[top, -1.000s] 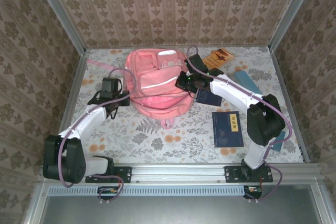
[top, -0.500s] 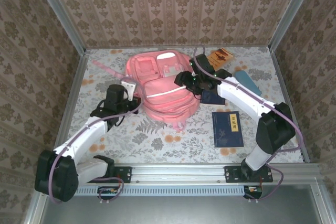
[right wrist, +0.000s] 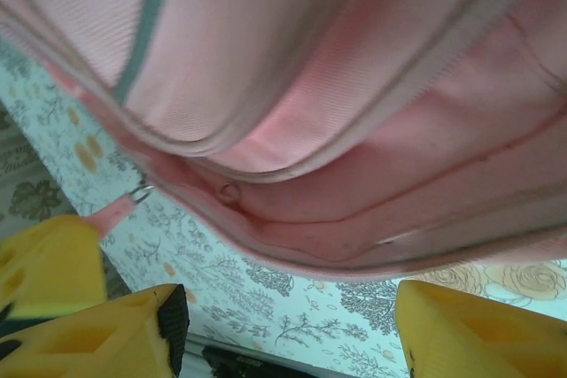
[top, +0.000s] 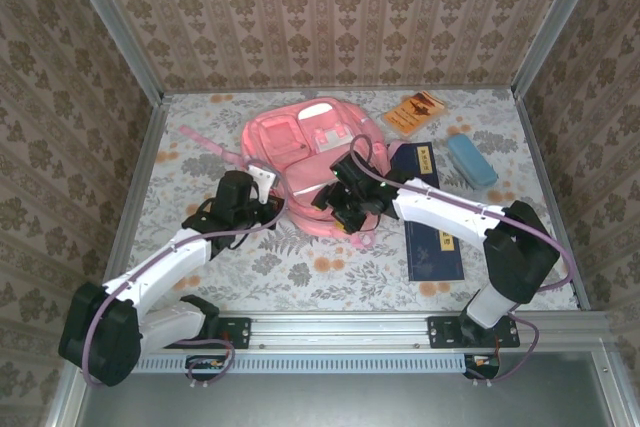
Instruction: Pack books, pencil case, and school supplies into a backpack
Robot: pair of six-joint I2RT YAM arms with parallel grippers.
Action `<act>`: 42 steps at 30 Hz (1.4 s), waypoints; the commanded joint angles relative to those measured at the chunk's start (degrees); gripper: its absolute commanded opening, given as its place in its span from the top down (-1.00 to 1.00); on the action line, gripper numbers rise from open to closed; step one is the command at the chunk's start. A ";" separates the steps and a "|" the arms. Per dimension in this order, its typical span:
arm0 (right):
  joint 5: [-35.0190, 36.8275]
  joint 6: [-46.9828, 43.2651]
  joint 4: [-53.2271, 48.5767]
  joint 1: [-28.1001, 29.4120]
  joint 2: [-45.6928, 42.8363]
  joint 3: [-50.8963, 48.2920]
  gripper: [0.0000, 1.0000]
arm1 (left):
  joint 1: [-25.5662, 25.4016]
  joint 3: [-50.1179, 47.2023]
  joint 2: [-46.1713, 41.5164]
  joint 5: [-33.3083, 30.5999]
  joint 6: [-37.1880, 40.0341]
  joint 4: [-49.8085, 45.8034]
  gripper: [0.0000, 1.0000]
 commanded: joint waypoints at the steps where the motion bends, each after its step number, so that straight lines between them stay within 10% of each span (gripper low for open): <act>1: 1.42 10.83 1.08 0.04 -1.68 -5.13 -0.30 | -0.52 -0.14 -0.47 0.73 -1.12 3.81 1.00; 8: 3.29 10.26 2.53 -0.41 1.14 -3.83 -0.22 | -0.70 -0.27 -0.53 0.06 -0.04 2.95 1.00; 18: 5.86 7.63 1.04 -0.57 2.93 -2.74 0.55 | -0.57 -0.44 -1.00 -17.73 -0.34 -3.03 1.00; 37: 0.47 -0.41 4.68 0.44 6.52 1.74 0.72 | 8.64 6.39 10.10 -33.22 -8.51 -8.79 1.00; 42: 3.01 -8.02 0.44 0.32 5.88 5.24 0.26 | 9.51 9.07 10.91 -32.03 -9.03 -12.28 0.87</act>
